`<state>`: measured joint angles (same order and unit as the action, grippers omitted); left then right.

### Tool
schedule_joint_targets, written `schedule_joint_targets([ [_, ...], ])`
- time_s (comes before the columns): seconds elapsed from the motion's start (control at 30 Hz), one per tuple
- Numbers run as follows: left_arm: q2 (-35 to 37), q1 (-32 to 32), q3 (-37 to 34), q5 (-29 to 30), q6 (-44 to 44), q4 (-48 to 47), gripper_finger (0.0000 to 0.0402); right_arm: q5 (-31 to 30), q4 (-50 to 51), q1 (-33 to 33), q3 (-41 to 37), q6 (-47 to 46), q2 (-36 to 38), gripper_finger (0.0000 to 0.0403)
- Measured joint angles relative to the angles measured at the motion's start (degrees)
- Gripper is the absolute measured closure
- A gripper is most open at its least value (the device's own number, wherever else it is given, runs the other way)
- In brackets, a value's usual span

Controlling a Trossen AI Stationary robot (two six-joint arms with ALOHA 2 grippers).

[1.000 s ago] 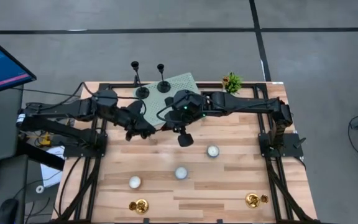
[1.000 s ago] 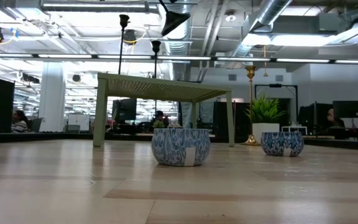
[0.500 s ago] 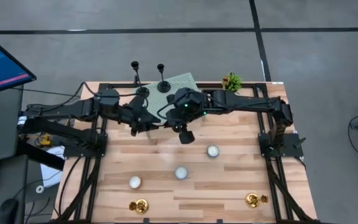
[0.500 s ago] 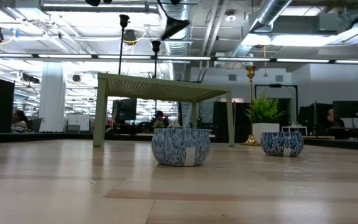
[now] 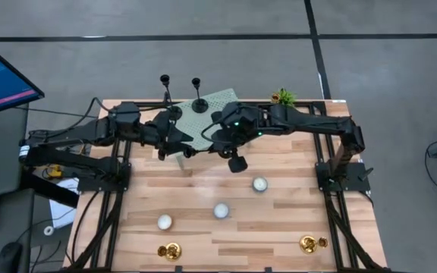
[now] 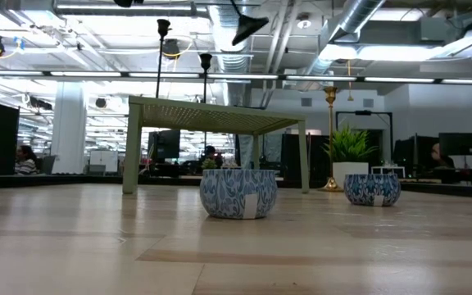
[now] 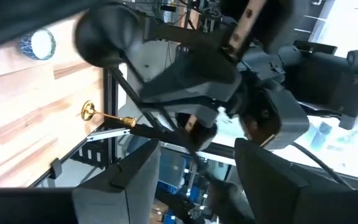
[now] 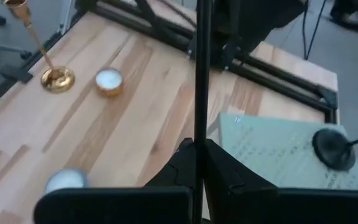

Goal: Pick & Place candle stick holders
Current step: Put the black candle holder on the shelf aligned with the other black candle holders

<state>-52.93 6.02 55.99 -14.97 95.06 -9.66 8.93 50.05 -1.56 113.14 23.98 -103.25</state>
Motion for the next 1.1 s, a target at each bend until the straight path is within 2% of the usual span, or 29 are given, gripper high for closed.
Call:
schedule_joint_targets([
  [0.27,1.3,0.0,0.0,0.2,-2.5,0.3,0.0212,-1.6,3.3,-0.5,0.0,0.3,7.6,0.0403],
  [0.43,4.1,-0.3,0.1,1.7,-12.6,1.3,0.0276,-8.0,-1.2,-5.2,0.0,0.1,12.3,0.0403],
  [0.6,7.2,-0.7,1.2,8.7,-30.1,1.2,0.0379,-8.3,-9.7,-12.5,0.0,-5.5,14.2,0.0403],
  [0.63,7.8,-0.7,1.5,10.3,-34.4,1.3,0.0390,-8.3,-11.6,-13.9,0.0,-7.1,14.2,0.0403],
  [0.87,12.3,-0.7,2.3,23.2,-58.7,1.1,0.0398,-8.0,-19.4,-22.2,0.0,-15.6,10.8,0.0403],
  [1.1,17.0,-0.7,2.4,34.6,-72.3,-0.4,0.0399,-6.0,-27.9,-25.9,-1.8,-20.7,5.3,0.0403],
])
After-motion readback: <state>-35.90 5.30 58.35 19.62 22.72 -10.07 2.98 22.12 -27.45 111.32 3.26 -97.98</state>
